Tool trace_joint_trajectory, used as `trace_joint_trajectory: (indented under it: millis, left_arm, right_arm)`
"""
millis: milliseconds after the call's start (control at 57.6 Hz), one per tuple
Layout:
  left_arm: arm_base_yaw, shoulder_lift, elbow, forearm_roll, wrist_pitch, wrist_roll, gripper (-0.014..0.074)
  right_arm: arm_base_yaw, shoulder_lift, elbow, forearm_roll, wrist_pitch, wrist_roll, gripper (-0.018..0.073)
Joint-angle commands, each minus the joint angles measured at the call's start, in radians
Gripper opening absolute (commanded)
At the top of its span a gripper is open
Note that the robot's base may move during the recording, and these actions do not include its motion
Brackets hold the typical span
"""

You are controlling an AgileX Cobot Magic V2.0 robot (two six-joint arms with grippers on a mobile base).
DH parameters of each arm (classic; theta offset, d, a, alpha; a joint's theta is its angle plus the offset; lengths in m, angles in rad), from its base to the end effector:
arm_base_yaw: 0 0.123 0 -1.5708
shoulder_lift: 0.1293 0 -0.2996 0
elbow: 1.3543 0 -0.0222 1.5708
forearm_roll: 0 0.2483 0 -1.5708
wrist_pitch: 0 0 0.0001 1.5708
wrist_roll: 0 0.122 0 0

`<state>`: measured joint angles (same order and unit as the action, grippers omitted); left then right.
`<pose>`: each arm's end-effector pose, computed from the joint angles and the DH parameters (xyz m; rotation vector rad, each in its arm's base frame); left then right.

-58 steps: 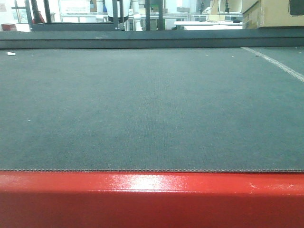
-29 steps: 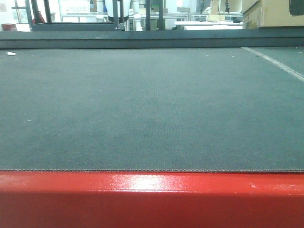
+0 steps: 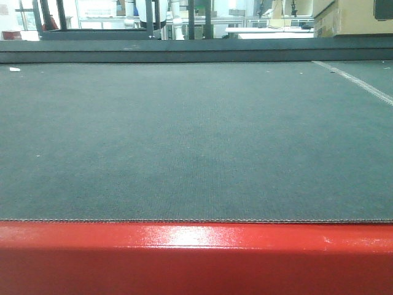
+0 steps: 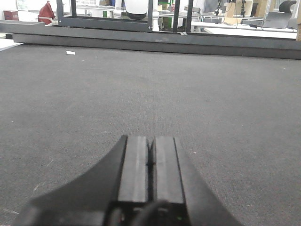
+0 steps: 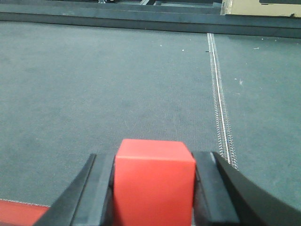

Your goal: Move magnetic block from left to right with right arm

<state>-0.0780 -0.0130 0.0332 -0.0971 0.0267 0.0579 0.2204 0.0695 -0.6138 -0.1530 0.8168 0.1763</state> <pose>0.0703 -0.0058 0.2014 0.0318 1.5308 -0.0953 0.0155 -0.0104 0.3249 -0.0493 1.7498 0.1157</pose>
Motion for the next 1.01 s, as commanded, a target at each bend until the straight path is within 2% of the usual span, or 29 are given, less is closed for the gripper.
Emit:
trace_joint_trajectory:
  millis: [0,990]
  left_arm:
    - [-0.002,-0.012,0.008,-0.005,-0.083,-0.006,-0.0126]
    - [-0.002,-0.012,0.008,-0.005,-0.083,-0.006,-0.0126]
  right_arm:
    - [-0.006,0.015,-0.025,-0.011,-0.086,-0.008,0.0214]
    - [-0.006,0.015,-0.025,-0.011,-0.083,-0.008,0.0214]
